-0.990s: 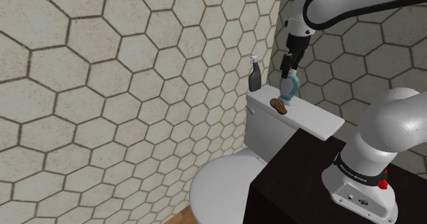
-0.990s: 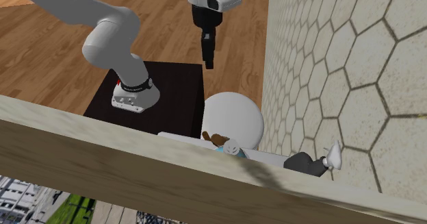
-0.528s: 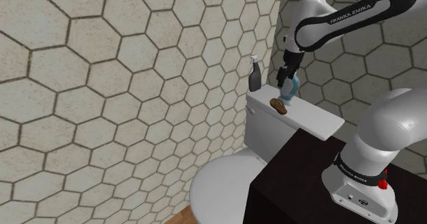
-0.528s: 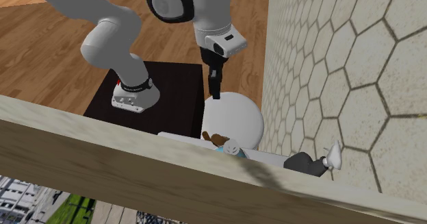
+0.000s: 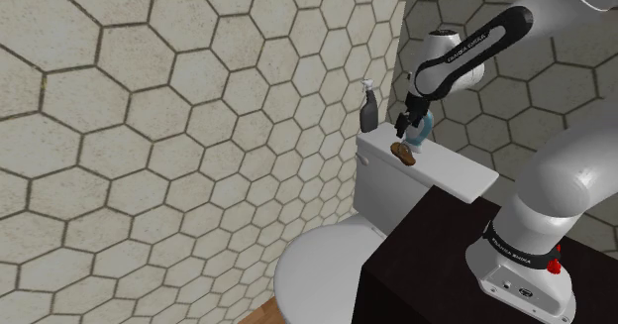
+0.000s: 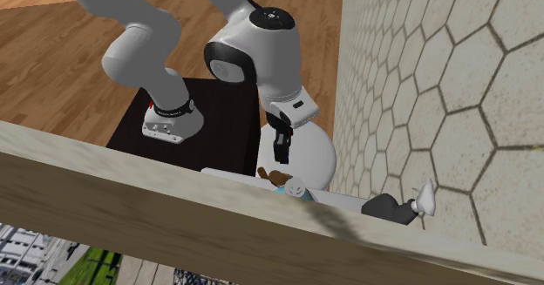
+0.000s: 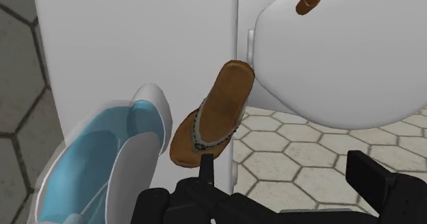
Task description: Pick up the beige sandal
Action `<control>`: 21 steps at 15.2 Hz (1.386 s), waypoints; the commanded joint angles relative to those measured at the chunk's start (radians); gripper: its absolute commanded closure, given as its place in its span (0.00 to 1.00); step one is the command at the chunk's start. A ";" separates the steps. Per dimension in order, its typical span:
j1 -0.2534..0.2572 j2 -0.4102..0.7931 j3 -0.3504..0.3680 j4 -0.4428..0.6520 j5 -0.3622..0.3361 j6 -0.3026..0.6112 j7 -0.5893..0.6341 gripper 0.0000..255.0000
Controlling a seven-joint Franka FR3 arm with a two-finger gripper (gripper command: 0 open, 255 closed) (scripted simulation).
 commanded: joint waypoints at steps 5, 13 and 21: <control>0.024 0.271 -0.090 0.056 0.167 0.245 -0.147 0.00; 0.003 0.433 -0.038 0.076 0.391 0.378 -0.314 0.00; -0.004 0.443 -0.028 0.077 0.405 0.386 -0.325 1.00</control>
